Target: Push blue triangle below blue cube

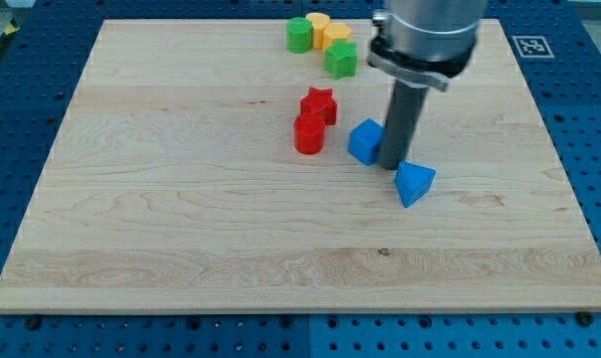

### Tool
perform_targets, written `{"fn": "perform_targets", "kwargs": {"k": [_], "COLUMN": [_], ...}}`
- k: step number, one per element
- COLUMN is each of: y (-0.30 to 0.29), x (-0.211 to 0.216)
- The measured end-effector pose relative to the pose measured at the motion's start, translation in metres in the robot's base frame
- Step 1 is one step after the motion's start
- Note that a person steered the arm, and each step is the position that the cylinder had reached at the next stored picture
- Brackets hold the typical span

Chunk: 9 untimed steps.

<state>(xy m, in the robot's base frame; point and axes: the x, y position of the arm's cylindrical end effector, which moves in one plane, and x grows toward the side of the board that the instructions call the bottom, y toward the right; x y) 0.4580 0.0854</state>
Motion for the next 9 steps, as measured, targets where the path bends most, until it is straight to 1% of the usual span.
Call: {"fn": "perform_targets", "kwargs": {"k": [1, 2, 3, 4, 5, 7, 8, 9], "y": [-0.011, 0.030, 0.098, 0.107, 0.072, -0.001, -0.019, -0.019], "x": [0.001, 0.010, 0.018, 0.046, 0.062, 0.060, 0.060, 0.055]}}
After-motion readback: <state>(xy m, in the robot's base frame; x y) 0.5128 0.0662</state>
